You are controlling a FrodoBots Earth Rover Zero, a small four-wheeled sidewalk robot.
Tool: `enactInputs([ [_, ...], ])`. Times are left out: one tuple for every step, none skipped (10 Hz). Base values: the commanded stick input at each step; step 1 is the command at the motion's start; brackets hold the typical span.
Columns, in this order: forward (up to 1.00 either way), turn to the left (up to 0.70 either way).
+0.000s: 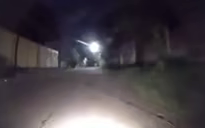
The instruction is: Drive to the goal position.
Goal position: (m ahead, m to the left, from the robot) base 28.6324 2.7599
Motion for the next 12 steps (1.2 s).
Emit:
enactInputs([
  [0.7,-0.35],
  [0.7,-0.06],
  [0.7,0.0],
  [0.7,0.0],
  [0.7,0.0],
  [0.7,0.0],
  [0.7,0.0],
  [0.7,0.0],
  [0.7,0.0],
  [0.7,0.0],
  [0.7,0.0],
  [0.7,0.0],
])
